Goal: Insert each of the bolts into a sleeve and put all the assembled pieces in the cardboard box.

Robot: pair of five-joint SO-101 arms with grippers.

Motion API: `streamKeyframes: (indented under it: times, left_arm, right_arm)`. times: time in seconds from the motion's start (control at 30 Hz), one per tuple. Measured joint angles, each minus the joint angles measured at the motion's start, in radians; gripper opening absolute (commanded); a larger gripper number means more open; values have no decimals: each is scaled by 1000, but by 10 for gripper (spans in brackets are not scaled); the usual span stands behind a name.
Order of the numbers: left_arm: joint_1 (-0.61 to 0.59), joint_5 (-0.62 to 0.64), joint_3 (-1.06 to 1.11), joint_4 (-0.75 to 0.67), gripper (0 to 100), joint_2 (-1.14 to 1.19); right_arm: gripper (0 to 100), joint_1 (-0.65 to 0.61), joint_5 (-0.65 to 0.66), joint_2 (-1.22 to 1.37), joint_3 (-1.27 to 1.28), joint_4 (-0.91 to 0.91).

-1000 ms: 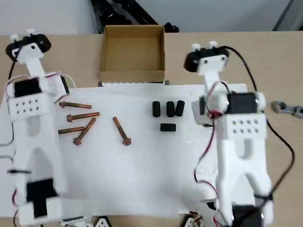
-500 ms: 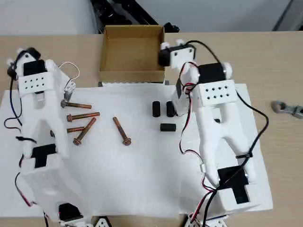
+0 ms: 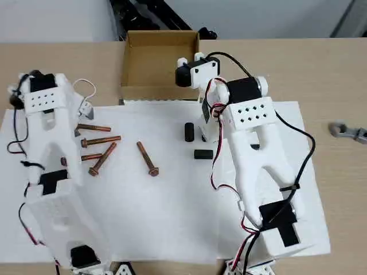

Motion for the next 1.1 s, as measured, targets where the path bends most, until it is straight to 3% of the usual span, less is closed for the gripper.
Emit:
streamKeyframes:
  times: [0.43, 0.73, 1.1]
  left_arm:
    - [-2, 175, 0, -164, 185, 81]
    - [25, 199, 0, -253, 184, 120]
    - [23, 230, -15, -253, 184, 189]
  right_arm:
    - [65, -2, 5, 0, 0, 0]
    - [65, -2, 5, 0, 0, 0]
    - [65, 0, 5, 0, 0, 0]
